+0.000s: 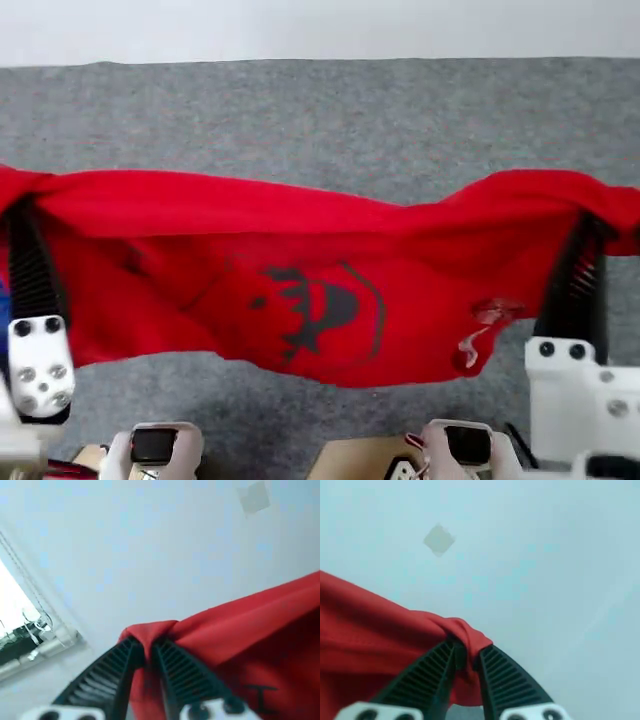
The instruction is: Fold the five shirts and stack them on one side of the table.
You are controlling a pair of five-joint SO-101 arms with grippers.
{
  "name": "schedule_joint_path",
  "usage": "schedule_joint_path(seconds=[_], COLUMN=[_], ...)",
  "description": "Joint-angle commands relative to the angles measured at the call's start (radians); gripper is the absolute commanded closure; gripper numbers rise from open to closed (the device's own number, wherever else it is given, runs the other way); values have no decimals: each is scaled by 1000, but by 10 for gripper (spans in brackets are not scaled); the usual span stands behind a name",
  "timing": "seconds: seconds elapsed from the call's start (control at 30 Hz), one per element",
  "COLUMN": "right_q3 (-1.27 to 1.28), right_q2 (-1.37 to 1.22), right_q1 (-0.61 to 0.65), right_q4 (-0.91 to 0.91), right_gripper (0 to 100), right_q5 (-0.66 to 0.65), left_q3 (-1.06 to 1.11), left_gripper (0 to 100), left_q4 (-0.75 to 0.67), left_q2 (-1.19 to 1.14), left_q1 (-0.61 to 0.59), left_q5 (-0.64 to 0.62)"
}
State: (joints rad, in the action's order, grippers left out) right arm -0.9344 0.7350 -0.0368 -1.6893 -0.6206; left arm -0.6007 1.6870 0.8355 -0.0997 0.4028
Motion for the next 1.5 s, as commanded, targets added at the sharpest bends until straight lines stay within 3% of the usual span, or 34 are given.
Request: schedule_joint_path(seconds=[0.0,0.13,0.47,0.63,0.8,1.0,1.13,1.33,1.47], right_q3=[161,413,982,1120,1132,1129,1053,941,944], right_q2=[-42,-102,-282,-397,-544,-668,-713,-779,-769], right_q1=[-7,-2,-4,-4,-4,-4,-2,15,56], right_q4=[-19,61,639,943,1196,1445,1491,1454,1287], right_gripper=[988,988,988,988,988,988,988,988,988], right_q5=[-6,-2,-2,-3,-5,-11,-9,-6,-6], left_q3=[151,441,1089,1202,1089,776,607,513,513], left_gripper=[995,995,995,995,995,995,995,995,995], left_q4=[15,-112,-862,-1157,-1387,-1398,-1387,-1274,-1143], left_q2=[-29,-52,-187,-371,-609,-907,-1026,-1083,-1086], left_q1=[-5,-5,-6,-11,-51,-83,-86,-69,-66], left_q5=[6,3,3,5,6,6,6,6,6])
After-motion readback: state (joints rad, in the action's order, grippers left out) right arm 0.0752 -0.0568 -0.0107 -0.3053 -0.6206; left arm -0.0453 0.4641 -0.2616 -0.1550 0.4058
